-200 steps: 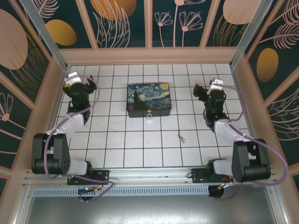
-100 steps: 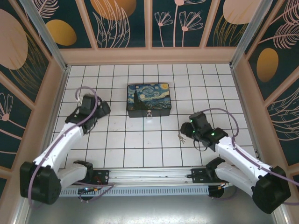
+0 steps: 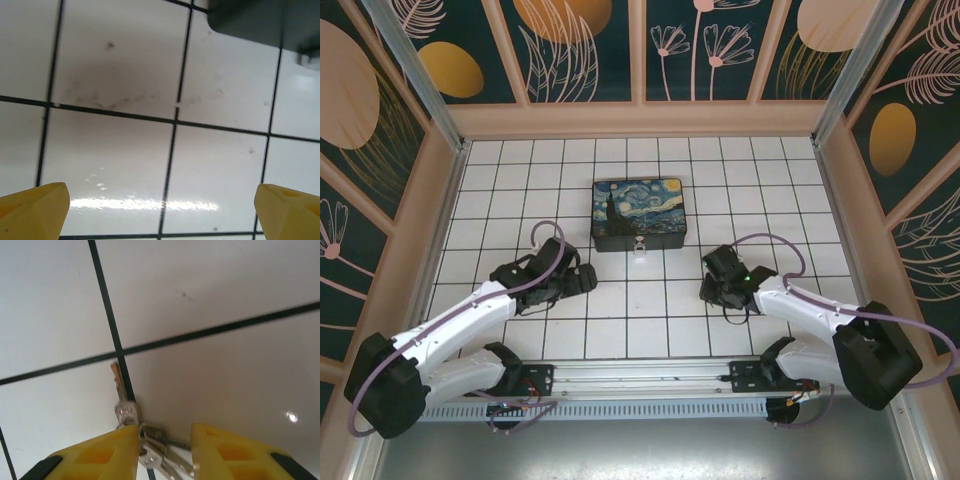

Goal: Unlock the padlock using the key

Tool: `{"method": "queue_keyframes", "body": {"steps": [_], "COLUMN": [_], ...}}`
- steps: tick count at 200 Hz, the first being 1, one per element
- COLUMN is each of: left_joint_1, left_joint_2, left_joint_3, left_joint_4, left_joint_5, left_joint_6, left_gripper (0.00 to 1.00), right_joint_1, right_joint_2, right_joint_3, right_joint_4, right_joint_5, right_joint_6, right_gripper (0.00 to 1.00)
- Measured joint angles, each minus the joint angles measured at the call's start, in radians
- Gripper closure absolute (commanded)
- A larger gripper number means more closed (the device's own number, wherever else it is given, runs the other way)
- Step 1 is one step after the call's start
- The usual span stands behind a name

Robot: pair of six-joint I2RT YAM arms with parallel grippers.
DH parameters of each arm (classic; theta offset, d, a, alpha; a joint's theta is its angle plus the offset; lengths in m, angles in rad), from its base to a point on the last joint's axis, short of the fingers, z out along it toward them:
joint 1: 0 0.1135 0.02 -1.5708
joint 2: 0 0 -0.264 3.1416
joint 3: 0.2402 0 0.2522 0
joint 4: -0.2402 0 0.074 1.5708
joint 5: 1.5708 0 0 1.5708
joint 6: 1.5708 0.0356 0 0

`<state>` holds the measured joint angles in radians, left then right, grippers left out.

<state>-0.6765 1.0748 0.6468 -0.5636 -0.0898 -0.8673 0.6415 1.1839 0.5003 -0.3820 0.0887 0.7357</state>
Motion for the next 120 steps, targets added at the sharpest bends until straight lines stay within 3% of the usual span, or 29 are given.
{"method": "queue_keyframes", "body": {"steps": [71,120], "left_joint_1": [-0.156,-0.194], "left_joint_2": [0.132,0.188], "left_joint_3": [0.060,0.105], "left_joint_4": [0.074,0.153], "left_joint_5": [0.035,0.087], "left_joint_6": [-0.033,-0.032], "left_gripper": [0.06,0.06], "right_joint_1": [-0.114,-0.128], "right_joint_2": [-0.005,0.007], "right_joint_3": [-0.009,-0.047], "right_joint_4": [0.139,0.177], "right_joint_5": [-0.126,-0.197], "right_joint_6": [-0.103,-0.136], "right_gripper": [0.72,0.74]}}
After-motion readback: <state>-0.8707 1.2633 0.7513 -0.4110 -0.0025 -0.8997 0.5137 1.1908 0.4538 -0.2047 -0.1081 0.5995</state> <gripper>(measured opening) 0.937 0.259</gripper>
